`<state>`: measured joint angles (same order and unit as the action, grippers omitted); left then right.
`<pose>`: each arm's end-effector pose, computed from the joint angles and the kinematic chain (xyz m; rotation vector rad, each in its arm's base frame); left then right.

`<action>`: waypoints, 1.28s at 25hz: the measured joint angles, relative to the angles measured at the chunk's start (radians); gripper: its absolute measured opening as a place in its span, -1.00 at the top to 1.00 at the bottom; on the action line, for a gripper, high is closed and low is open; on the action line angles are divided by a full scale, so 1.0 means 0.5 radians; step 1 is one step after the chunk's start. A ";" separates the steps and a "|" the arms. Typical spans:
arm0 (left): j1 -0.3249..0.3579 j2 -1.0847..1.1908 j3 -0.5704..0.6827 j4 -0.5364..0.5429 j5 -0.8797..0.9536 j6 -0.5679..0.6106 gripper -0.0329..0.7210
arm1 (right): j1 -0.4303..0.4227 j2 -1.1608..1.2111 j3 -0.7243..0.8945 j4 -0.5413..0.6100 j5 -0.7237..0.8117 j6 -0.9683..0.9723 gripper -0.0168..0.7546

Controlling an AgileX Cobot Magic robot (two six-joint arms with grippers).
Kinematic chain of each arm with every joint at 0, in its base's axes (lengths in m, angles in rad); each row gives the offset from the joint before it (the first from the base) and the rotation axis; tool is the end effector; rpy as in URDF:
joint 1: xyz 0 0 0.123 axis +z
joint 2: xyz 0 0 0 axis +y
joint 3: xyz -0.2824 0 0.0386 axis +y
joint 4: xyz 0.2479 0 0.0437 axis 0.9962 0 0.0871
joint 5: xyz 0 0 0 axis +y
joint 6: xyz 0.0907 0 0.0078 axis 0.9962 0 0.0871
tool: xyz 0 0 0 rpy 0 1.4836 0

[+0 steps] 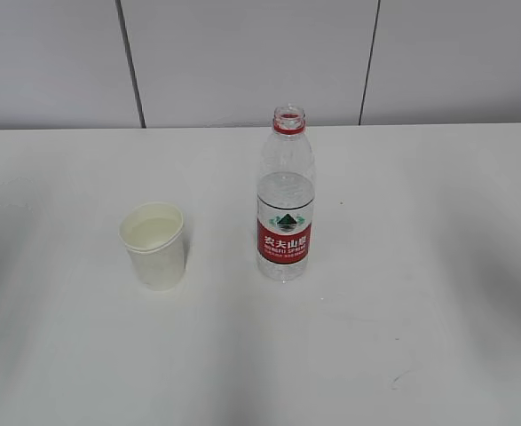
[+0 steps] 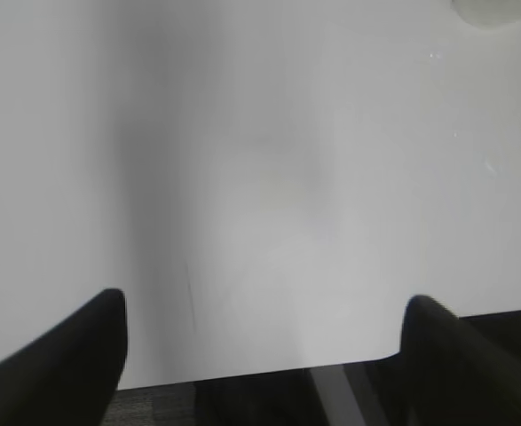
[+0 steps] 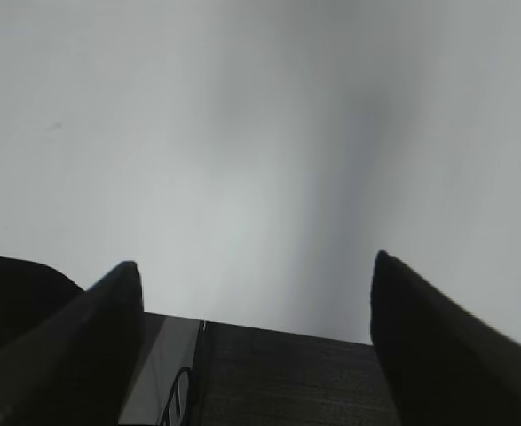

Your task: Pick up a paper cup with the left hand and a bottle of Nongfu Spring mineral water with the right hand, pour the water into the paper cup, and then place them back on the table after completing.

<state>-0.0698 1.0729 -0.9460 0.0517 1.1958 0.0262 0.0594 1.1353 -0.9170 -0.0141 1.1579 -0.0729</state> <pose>0.1802 -0.0082 0.3156 0.1497 2.8007 0.0616 0.1923 0.0103 0.2968 -0.1945 2.8532 -0.0224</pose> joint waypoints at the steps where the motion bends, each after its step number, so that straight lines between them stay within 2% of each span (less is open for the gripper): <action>1: 0.000 -0.057 0.061 0.000 -0.015 0.000 -0.61 | 0.000 -0.053 0.047 0.000 -0.003 0.000 -0.57; 12: 0.000 -0.648 0.637 -0.015 -0.066 0.000 -0.61 | 0.000 -0.520 0.557 0.045 -0.068 0.000 -0.57; 23: 0.000 -1.275 0.814 -0.218 -0.159 0.000 -0.51 | 0.000 -1.086 0.809 0.052 -0.107 0.000 -0.57; 32: 0.000 -1.671 0.844 -0.239 -0.191 0.000 -0.50 | 0.000 -1.444 0.851 0.052 -0.072 0.000 -0.57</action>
<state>-0.0698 0.2373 -0.5242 -0.0676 1.1004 0.0262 0.0594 0.4134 -0.4914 0.0120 1.1217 -0.0729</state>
